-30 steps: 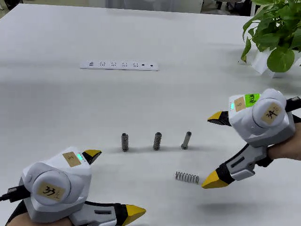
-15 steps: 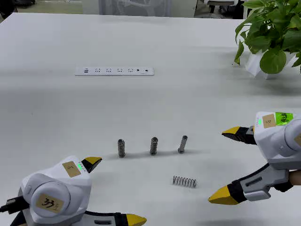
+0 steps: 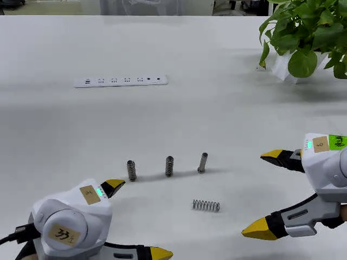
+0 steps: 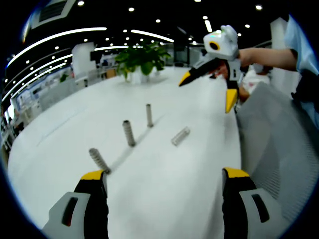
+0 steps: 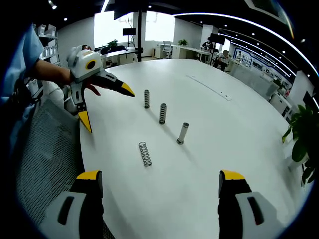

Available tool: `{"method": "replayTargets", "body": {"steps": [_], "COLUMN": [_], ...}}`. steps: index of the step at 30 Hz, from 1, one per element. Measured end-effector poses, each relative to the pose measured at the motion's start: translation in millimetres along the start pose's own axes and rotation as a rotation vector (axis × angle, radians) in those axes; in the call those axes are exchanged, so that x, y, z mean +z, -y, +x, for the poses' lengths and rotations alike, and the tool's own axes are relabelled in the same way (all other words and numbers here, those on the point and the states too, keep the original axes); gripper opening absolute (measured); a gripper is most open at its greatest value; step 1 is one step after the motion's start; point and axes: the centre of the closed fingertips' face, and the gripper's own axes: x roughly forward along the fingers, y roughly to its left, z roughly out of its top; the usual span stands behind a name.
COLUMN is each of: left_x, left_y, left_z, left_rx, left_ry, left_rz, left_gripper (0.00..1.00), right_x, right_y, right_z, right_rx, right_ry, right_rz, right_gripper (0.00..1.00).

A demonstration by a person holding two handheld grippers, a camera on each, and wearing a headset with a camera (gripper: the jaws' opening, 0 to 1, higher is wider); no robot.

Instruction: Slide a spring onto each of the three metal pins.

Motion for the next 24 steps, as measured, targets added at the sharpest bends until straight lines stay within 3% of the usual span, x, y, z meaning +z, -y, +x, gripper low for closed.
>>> {"method": "replayTargets", "body": {"steps": [8,16,24], "left_x": [18.2,27.0,35.7], "left_y": [12.7,20.8,19.0], "left_z": [27.5,56.7,73.9], "left_rx": [-0.072,-0.142,-0.169], "left_ry": [0.011,0.002,-0.021], "left_rz": [0.106,0.146,0.214], "left_gripper": [0.83,0.65,0.49], "right_x": [-10.7,-17.7,-16.6], "right_y": [-2.2,-4.4,-4.8], "right_z": [-7.8,-13.0,-14.7], "right_rx": [-0.02,-0.036,-0.055], "right_ry": [0.004,0.015,0.037], "right_rz": [0.031,0.063,0.08], "right_gripper": [0.98,0.97,0.97]}}
